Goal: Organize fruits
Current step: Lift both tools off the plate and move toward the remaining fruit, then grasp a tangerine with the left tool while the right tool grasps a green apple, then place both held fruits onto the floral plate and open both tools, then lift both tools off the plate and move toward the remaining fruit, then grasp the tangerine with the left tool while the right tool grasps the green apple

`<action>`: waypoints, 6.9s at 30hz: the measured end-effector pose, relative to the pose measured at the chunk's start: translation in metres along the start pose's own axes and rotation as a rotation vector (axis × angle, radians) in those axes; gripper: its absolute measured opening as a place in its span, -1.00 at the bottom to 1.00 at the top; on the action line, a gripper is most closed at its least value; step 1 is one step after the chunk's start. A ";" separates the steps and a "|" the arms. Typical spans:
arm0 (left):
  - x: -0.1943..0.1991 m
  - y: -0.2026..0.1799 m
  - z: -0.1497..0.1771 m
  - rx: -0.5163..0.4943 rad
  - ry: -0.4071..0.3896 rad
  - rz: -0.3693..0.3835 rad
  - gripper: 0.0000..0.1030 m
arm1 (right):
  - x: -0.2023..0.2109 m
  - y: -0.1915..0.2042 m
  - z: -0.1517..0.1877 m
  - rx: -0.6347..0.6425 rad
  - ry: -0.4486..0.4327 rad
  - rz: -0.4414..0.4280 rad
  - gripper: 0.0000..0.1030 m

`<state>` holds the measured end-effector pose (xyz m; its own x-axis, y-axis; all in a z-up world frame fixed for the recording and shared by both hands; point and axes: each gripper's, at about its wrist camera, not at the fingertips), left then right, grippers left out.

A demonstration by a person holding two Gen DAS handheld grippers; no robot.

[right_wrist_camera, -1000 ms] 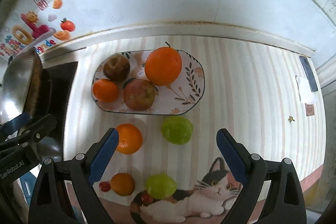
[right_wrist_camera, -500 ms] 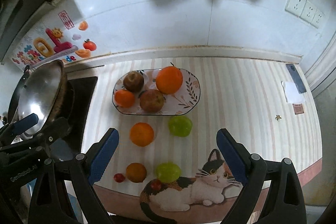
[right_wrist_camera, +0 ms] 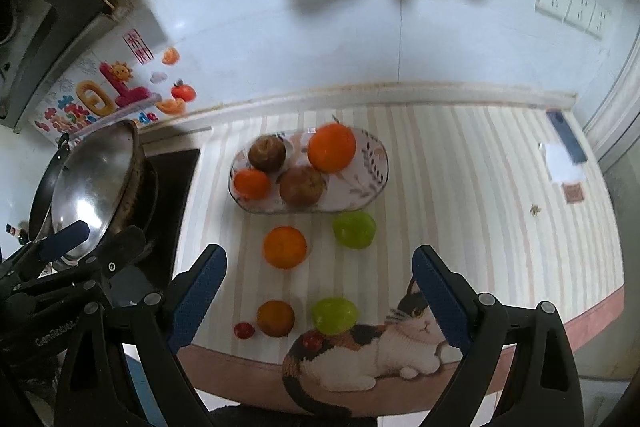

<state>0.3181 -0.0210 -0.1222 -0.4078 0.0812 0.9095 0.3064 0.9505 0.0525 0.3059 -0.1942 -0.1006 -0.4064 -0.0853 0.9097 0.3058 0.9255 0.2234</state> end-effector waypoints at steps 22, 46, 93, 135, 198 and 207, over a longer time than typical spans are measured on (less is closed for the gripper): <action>-0.168 -0.028 -0.002 -0.049 0.350 0.062 0.90 | -0.233 -0.052 0.090 -0.100 0.521 0.046 0.32; -0.238 -0.063 0.008 -0.121 0.442 0.136 0.23 | -0.236 -0.078 0.049 -0.112 0.507 0.054 0.28; -0.200 -0.020 -0.162 -0.124 0.286 0.206 0.23 | -0.217 -0.066 -0.100 -0.108 0.317 -0.058 0.28; -0.163 0.016 -0.095 0.009 0.213 0.052 0.72 | -0.186 -0.028 -0.096 -0.035 0.235 0.095 0.88; -0.148 -0.042 0.066 -0.085 0.380 0.162 0.94 | -0.096 -0.075 0.010 -0.110 0.143 -0.020 0.89; -0.218 -0.063 0.084 -0.074 0.537 0.241 0.02 | -0.184 -0.083 -0.002 -0.156 0.255 -0.060 0.85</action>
<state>0.3153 -0.0737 -0.3583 0.1677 0.1108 0.9796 0.4030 0.8991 -0.1707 0.3567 -0.2556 -0.2858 -0.2048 -0.2463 0.9473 0.4245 0.8497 0.3127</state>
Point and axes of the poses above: each gripper's, at about its wrist camera, not at the fingertips, and x roughly against the way its jaws point, y to its left, z to its underside, and after that the axes turned 14 degrees about -x, right-handed
